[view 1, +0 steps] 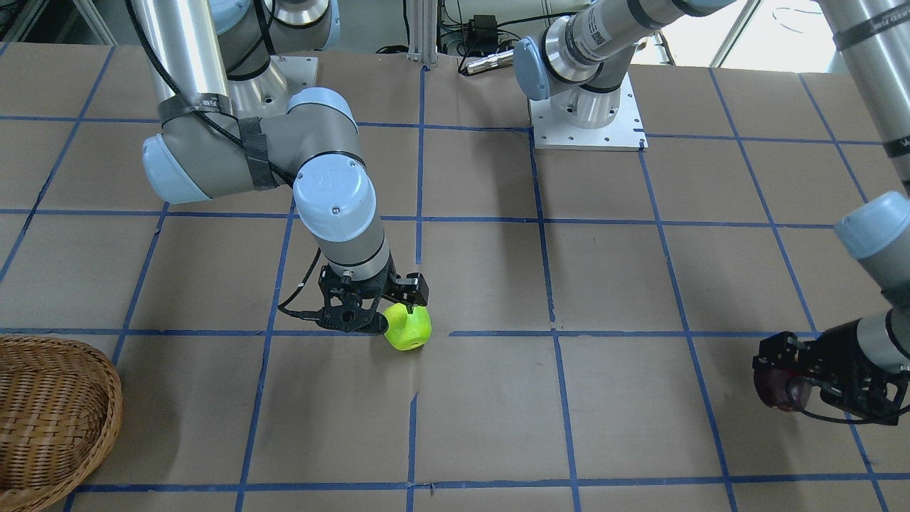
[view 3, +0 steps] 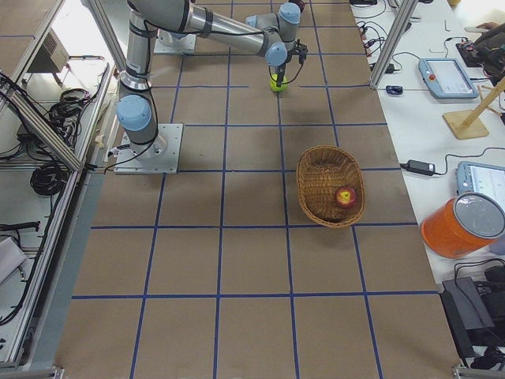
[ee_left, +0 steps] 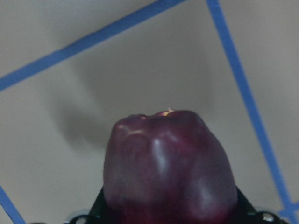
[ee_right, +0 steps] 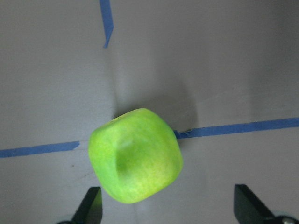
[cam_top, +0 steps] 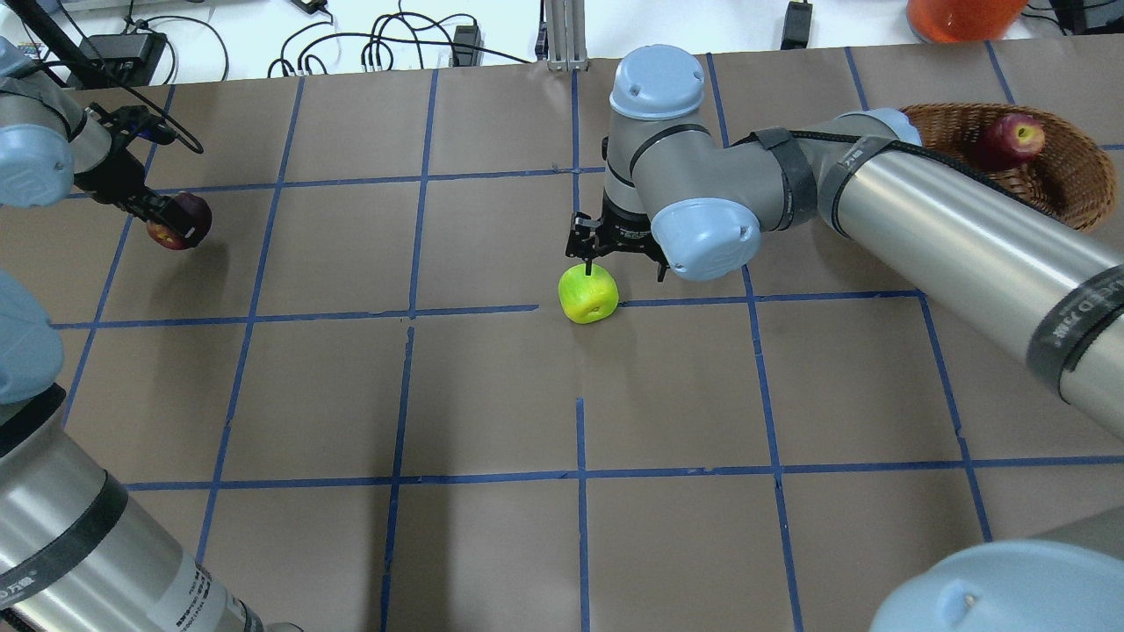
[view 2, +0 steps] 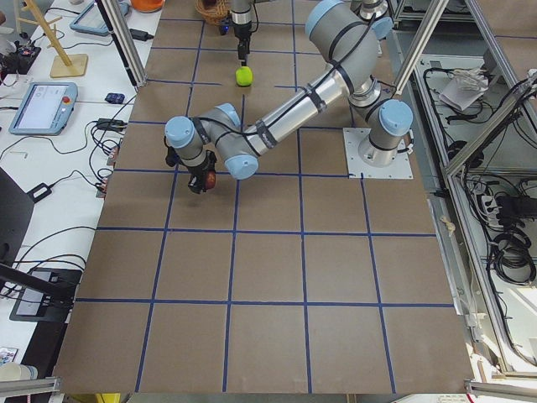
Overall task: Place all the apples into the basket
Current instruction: 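Put green apple in basket with right while left sets dark red apple down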
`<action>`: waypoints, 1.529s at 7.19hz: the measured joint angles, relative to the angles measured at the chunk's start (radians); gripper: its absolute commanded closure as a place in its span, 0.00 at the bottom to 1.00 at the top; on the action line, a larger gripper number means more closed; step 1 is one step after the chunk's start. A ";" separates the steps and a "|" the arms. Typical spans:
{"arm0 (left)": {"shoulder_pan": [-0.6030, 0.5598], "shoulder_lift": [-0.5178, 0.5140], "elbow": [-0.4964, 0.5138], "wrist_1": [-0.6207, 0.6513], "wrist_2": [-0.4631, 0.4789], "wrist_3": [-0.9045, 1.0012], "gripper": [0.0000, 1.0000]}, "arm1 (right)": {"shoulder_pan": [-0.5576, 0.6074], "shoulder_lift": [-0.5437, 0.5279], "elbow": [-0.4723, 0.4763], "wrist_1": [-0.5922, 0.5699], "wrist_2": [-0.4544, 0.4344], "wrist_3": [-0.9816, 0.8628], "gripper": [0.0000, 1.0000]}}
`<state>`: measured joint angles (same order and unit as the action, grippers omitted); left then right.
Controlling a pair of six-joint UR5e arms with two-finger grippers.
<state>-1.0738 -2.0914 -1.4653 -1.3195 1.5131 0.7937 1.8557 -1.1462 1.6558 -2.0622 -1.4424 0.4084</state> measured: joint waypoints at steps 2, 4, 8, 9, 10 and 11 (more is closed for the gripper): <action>-0.062 0.185 -0.175 -0.022 -0.012 -0.218 0.87 | 0.023 0.038 0.002 -0.044 0.041 0.005 0.00; -0.202 0.290 -0.270 0.006 -0.013 -0.438 0.87 | 0.046 0.088 0.007 -0.112 0.030 0.015 0.00; -0.545 0.291 -0.368 0.262 -0.012 -0.982 0.86 | 0.053 0.162 0.006 -0.210 -0.074 0.016 1.00; -0.614 0.265 -0.377 0.349 -0.012 -1.101 0.84 | 0.049 0.166 0.001 -0.224 -0.079 0.017 1.00; -0.665 0.241 -0.380 0.403 -0.011 -1.179 0.83 | 0.039 0.153 -0.002 -0.214 -0.083 0.017 1.00; -0.706 0.220 -0.382 0.443 -0.008 -1.229 0.83 | 0.020 0.116 -0.005 -0.186 -0.087 0.016 1.00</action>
<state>-1.7799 -1.8713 -1.8473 -0.8763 1.5054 -0.4352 1.8758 -1.0298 1.6511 -2.2480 -1.5298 0.4245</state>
